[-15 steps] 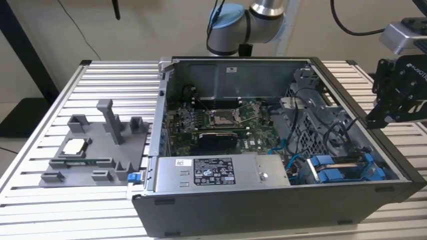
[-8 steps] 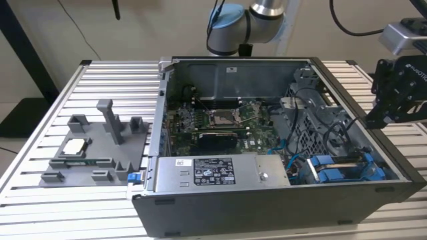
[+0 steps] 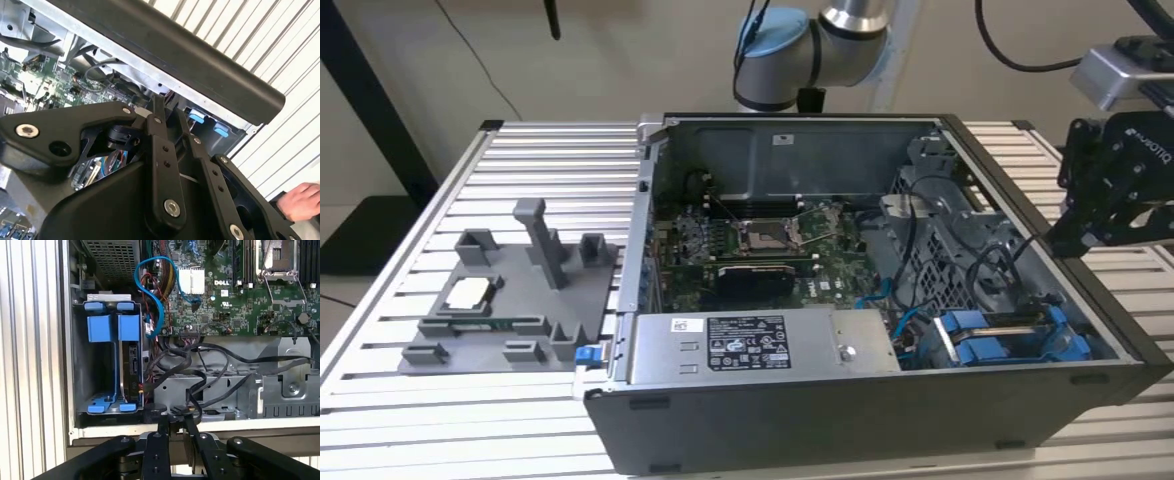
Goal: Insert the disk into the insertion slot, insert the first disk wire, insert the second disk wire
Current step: 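Insert the second disk wire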
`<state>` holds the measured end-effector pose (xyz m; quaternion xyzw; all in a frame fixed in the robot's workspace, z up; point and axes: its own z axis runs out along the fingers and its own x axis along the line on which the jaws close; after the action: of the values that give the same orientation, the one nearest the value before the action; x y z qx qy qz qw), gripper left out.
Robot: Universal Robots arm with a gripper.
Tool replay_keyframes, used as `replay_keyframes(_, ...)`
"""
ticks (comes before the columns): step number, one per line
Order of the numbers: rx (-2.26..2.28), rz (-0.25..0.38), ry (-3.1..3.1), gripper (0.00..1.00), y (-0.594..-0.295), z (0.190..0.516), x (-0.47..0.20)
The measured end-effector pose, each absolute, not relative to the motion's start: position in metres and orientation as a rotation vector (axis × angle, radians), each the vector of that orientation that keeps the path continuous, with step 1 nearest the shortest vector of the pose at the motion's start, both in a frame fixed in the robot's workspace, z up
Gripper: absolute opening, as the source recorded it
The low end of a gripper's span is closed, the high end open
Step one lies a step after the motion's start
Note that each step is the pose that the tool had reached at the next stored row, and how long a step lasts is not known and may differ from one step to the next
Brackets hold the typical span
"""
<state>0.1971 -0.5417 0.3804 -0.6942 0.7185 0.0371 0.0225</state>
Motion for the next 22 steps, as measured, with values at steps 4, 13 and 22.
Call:
replay_keyframes(4,-2.127,0.164,2.201,0.27,-0.5417,0.3802,0.1967)
replay_keyframes(13,-2.103,0.204,2.185,0.16,-0.5431,0.3802,0.1963)
replay_keyframes(22,-2.102,0.205,2.184,0.16,-0.5438,0.3804,0.194)
